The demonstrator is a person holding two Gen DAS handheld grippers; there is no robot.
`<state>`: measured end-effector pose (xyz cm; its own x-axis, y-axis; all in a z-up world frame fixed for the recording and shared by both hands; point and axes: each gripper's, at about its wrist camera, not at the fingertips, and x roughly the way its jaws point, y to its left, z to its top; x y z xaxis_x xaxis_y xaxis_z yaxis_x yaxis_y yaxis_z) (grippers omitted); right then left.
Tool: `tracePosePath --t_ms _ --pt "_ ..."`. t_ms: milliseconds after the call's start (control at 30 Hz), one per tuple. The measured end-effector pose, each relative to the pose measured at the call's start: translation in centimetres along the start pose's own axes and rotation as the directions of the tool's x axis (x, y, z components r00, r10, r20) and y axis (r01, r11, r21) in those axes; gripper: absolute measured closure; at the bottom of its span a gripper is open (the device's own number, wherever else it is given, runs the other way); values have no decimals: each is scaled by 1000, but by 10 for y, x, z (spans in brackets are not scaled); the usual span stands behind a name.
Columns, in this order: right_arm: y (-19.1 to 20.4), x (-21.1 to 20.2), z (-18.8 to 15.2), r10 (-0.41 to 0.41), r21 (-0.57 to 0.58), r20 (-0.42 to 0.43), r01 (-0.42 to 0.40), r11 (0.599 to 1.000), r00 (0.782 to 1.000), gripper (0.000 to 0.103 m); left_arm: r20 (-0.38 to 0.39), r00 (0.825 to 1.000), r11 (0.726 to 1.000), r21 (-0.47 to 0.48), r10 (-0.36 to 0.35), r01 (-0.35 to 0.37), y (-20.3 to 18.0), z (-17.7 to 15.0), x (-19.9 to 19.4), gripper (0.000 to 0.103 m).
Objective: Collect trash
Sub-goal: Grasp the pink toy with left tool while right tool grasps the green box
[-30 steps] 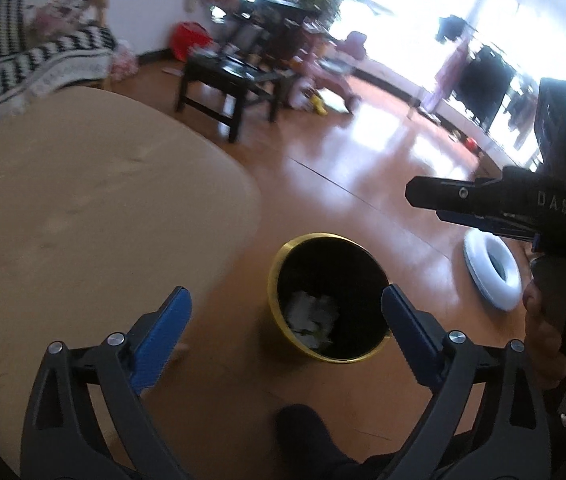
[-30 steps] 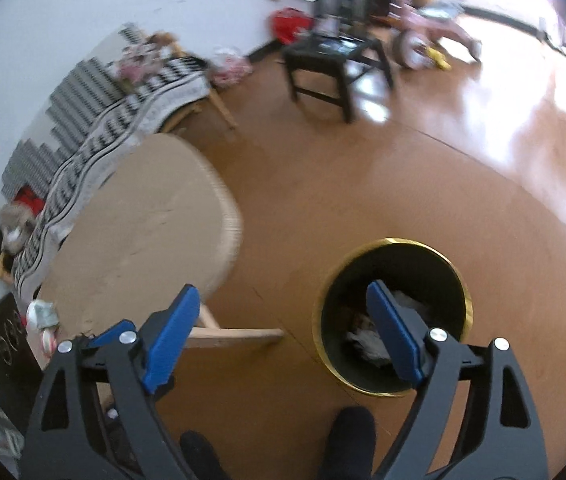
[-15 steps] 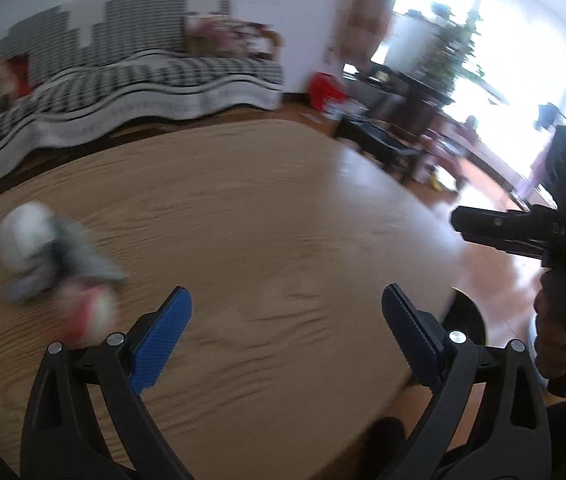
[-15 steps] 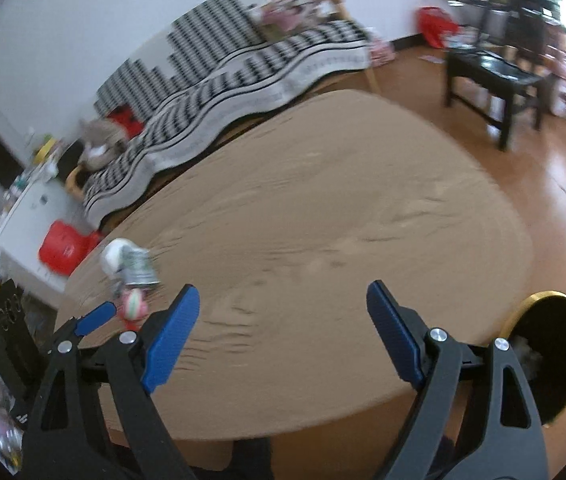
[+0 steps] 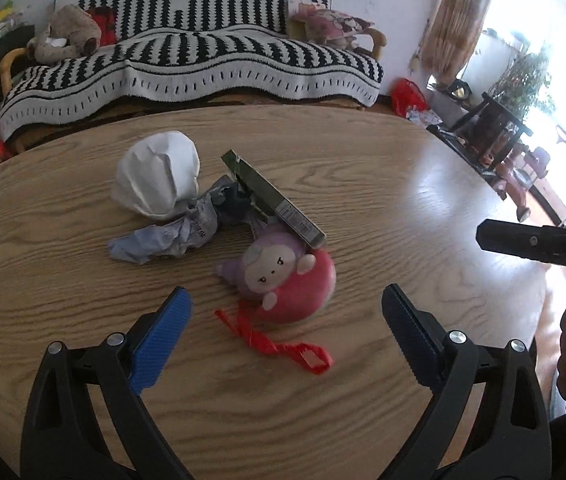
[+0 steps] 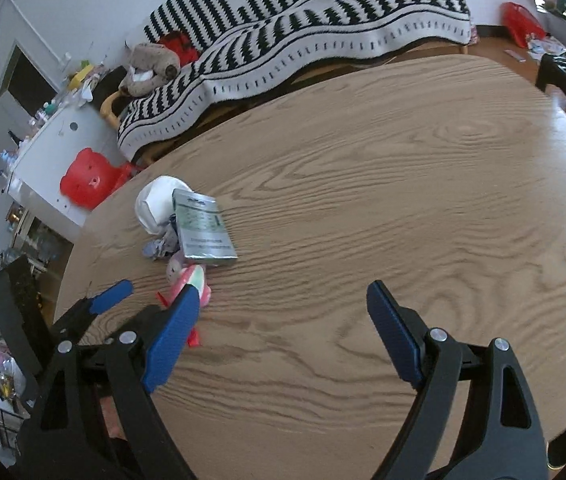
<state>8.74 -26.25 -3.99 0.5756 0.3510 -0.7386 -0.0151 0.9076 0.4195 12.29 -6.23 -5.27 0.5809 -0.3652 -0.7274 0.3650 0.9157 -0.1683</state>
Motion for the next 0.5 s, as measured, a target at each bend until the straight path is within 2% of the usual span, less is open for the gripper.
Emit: tracePosePath --t_ms 100,233,367,400,433,467,500 --pt "3 12 4 9 2 -15 -9 1000 1000 20 -3 1000 1000 21 4 -4 -2 -1 15 10" --pt "6 25 8 21 1 -33 -21 1000 999 20 -22 999 998 48 44 -43 0 4 39 10" --pt "9 36 13 24 -6 -44 -24 1000 999 20 -17 999 998 54 46 -45 2 6 47 11" --pt "8 37 13 26 -5 -44 -26 1000 999 20 -16 999 998 52 46 -45 3 6 47 15" --pt "8 40 14 28 -1 -47 -28 1000 998 20 -20 1000 999 45 7 -6 4 6 47 26" --pt "9 44 14 32 2 -52 -32 1000 998 20 -23 1000 999 40 -10 11 5 7 47 31" --pt "8 45 15 33 2 -55 -33 999 998 20 -17 1000 999 42 2 -1 4 6 42 33"
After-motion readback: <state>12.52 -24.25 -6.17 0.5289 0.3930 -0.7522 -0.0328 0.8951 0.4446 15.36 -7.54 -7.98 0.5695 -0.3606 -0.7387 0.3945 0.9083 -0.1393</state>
